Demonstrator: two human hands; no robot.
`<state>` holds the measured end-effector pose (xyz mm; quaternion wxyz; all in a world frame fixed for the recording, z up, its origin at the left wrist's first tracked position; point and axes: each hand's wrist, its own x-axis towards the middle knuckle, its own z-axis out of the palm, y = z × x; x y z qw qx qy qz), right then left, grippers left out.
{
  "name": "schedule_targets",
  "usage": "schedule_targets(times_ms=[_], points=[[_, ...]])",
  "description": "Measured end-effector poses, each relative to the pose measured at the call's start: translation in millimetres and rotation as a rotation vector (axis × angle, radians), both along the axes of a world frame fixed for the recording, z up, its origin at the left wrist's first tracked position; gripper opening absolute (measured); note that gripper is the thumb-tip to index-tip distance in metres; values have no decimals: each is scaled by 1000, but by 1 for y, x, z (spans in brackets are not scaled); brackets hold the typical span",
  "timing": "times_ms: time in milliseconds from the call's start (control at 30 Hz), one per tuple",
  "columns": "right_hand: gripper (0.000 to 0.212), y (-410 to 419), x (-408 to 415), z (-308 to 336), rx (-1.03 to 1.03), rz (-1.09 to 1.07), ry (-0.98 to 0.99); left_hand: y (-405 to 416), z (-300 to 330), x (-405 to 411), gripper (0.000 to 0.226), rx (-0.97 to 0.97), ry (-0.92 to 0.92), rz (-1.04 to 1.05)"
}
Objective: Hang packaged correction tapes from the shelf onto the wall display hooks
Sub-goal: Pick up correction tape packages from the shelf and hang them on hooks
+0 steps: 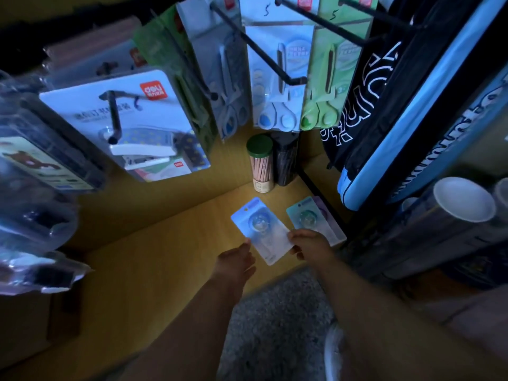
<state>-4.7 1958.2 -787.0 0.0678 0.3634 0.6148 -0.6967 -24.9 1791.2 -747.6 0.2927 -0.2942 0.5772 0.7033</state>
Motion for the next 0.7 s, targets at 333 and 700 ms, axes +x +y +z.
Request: schedule_targets(times_ms=[333, 700], points=[[10, 21, 3, -32, 119, -282, -82, -1, -26, -5, 14, 124, 108, 68], [60, 54, -4, -54, 165, -208, -379, -9, -52, -1, 24, 130, 28, 77]])
